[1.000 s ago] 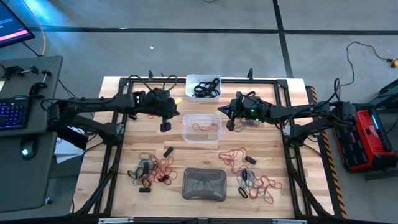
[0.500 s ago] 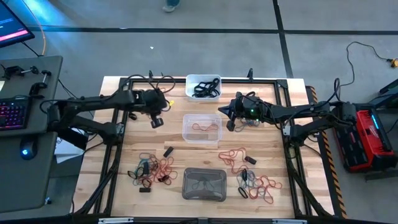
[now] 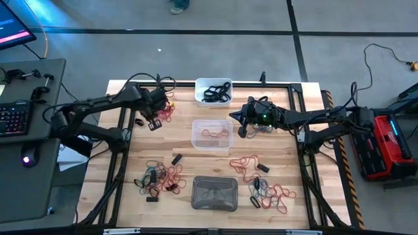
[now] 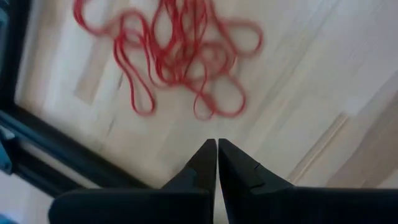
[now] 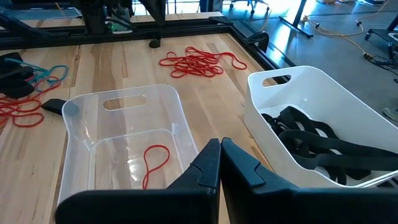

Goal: Sort rubber bands into baskets
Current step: Put the black rubber band into the white bin

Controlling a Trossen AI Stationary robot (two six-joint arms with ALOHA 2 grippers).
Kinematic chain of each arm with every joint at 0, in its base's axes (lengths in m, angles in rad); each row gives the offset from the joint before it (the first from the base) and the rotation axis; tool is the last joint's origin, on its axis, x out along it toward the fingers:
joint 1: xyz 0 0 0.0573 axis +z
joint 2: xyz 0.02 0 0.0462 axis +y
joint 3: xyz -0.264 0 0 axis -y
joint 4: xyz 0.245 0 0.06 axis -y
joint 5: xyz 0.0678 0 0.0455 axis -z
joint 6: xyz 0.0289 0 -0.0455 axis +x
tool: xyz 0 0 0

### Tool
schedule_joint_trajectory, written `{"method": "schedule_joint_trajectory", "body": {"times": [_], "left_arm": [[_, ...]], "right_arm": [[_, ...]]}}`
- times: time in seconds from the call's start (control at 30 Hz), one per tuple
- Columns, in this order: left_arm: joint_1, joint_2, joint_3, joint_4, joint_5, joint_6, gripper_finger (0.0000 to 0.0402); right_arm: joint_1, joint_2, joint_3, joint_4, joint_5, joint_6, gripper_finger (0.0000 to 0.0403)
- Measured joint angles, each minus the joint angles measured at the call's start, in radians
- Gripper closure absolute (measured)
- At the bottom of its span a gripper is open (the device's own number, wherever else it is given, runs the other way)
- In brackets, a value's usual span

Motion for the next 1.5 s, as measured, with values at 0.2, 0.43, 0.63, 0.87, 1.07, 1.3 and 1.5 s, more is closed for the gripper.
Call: {"method": "schedule_joint_trajectory", "body": {"times": [0.2,0.43,0.63,0.87,1.07,1.3,1.5], "left_arm": [[0.024,0.118,0.000,-0.051,-0.054,0.033,0.0343],[0.027,0.270,0.000,-0.101,-0.099,0.041,0.0290],[0.027,0.369,0.000,-0.127,-0.170,0.066,0.0265],[0.033,0.434,0.000,-0.121,-0.183,0.094,0.0259],[0.061,0.481,0.000,-0.113,-0.186,0.126,0.0259],[0.085,0.516,0.001,-0.113,-0.179,0.136,0.0259],[0.085,0.523,0.000,-0.114,-0.177,0.141,0.0296]], "right_arm": [[0.000,0.000,0.000,0.000,0.000,0.008,0.0403],[0.000,0.000,0.000,0.000,-0.046,0.008,0.0403],[0.000,0.000,0.000,0.000,-0.046,0.004,0.0403],[0.000,0.000,0.000,0.000,-0.046,0.000,0.0403],[0.000,0.000,0.000,-0.001,-0.046,0.000,0.0403],[0.000,0.000,0.000,-0.007,-0.046,0.000,0.0403],[0.000,0.000,0.000,-0.008,-0.046,0.000,0.0403]]}}
